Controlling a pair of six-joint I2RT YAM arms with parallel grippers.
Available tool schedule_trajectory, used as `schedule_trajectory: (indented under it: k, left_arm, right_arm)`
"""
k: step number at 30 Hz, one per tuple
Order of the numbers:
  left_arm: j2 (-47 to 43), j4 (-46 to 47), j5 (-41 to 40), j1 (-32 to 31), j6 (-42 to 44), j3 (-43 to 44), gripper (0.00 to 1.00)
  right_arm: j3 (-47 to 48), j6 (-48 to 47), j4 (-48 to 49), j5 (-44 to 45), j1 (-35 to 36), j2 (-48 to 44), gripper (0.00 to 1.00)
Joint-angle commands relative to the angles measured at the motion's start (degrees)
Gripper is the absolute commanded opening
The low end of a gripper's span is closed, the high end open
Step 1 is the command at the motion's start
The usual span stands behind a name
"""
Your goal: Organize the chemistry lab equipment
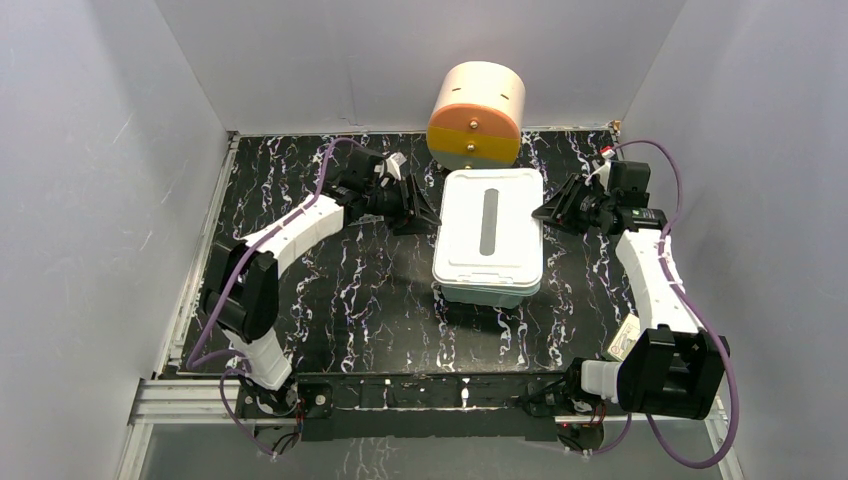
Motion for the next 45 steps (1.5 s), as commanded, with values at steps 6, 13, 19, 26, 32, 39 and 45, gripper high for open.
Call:
schedule_trajectory:
  k: [6, 13, 19, 26, 32, 39, 45]
  left_arm:
    - [1.9, -1.9, 3.0, -0.3, 0.9, 3.0, 0.51]
    - [1.9, -1.8, 3.3, -0.3, 1.0, 3.2, 0.53]
    - [2.5, -1.7, 4.3, -0.5, 0.9, 3.1, 0.52]
    - [3.0, -1.6, 4.6, -1.1, 0.9, 3.1, 0.53]
    - [3.2, -1.8, 4.7, -1.2, 0.9, 3.0, 0.55]
    - [2.9, -1.7, 4.1, -1.3, 0.6, 3.1, 0.56]
    - [3.5, -1.8, 4.6, -1.4, 0.5, 2.9, 0.56]
  right_arm:
    - [5.4, -4.1, -5.3, 8.3, -0.8, -0.8, 0.58]
    - [5.3, -5.7, -7.2, 8.6, -0.8, -0.8, 0.67]
    - [3.9, -7.4, -7.0, 2.7, -0.8, 1.7, 0.74]
    - [2.9, -9.0, -6.6, 0.9, -0.8, 3.9, 0.77]
    - [2.0, -10.8, -7.6, 0.1, -0.7, 6.0, 0.77]
    - [3.4, -12.0, -10.0, 0.6, -0.5, 6.2, 0.64]
    - [2.9, -12.2, -10.4, 1.9, -0.3, 6.5, 0.51]
